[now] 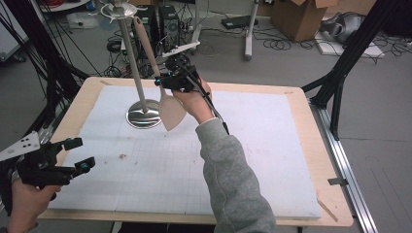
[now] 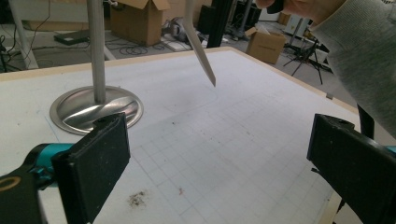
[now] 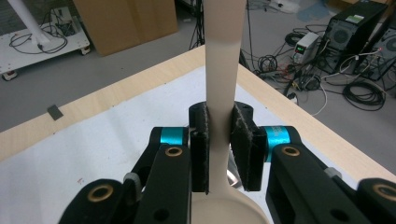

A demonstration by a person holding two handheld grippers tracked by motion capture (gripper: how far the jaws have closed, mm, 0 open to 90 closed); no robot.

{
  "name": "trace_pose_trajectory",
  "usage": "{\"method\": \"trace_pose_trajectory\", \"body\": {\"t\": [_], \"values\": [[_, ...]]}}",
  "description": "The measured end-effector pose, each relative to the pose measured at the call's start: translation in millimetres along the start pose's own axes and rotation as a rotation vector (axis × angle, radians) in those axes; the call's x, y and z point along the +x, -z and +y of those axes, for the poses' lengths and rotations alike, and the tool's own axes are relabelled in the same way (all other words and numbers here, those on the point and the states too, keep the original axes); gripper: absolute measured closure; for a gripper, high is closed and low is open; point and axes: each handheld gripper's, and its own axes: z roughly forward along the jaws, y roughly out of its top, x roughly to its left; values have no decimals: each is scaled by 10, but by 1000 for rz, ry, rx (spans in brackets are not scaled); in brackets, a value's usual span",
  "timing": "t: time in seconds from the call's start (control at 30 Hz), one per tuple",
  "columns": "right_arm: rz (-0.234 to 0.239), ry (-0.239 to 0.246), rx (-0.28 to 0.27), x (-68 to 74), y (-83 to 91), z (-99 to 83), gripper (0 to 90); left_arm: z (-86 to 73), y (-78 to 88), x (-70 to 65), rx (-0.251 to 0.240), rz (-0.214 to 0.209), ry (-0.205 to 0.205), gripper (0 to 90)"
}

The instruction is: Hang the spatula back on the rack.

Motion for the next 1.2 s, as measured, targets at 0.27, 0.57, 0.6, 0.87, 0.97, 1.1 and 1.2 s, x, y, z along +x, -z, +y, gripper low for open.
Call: {"method": "trace_pose_trajectory", "body": {"t": [0.27,0.57,0.6,0.87,0.97,1.1,1.2], "values": [[11,-4,0,-8,-151,5,783,-30,-1,-8,9,7,1,64],[20,-3,-1,-12,-276,51,782,-47,68,-5,-2,23,6,64],[20,-3,-1,-12,-276,51,782,-48,73,-6,-1,23,7,64],[39,-20,-8,8,-382,92,781,-58,99,-2,-2,27,9,63],[45,-18,-9,5,-392,96,779,-60,102,-2,-2,29,10,64],[45,-22,-12,5,-403,95,773,-66,94,-7,3,27,8,64],[50,-23,-18,-3,-415,91,770,-70,77,-16,6,25,10,64]]}}
